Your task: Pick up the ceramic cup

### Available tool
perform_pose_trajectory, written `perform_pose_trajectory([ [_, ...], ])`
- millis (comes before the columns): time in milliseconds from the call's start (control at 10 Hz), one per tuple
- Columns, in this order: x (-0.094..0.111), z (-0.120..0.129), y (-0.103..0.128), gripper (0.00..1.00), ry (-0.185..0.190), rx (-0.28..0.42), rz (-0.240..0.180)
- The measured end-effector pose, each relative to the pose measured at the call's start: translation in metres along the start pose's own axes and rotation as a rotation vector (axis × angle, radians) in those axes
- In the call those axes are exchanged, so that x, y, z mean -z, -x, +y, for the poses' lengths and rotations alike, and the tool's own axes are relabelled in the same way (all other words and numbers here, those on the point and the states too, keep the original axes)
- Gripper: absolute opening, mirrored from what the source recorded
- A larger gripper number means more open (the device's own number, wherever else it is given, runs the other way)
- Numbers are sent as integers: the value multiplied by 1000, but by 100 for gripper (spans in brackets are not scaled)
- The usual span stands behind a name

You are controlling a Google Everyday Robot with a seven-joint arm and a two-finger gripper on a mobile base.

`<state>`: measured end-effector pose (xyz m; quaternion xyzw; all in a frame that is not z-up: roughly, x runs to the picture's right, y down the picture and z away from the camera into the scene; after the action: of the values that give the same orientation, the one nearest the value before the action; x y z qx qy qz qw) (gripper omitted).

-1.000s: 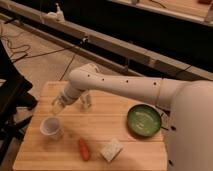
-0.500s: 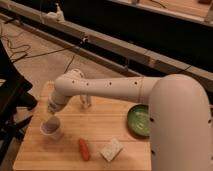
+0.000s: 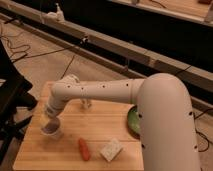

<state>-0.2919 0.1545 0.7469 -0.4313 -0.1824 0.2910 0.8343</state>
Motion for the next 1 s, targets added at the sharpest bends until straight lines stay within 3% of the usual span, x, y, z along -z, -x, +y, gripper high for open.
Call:
perform_pose_trajectory([
  [300, -11, -8, -12, 55, 26, -42, 9],
  [400, -18, -19, -26, 24, 86, -123, -11],
  [500, -16, -24, -26, 9, 110, -151, -37],
  [600, -12, -28, -25, 2, 124, -170, -63],
  [800, 6, -38, -18, 0, 125, -187, -124],
  [1000, 41, -51, -8, 0, 90, -186, -205],
])
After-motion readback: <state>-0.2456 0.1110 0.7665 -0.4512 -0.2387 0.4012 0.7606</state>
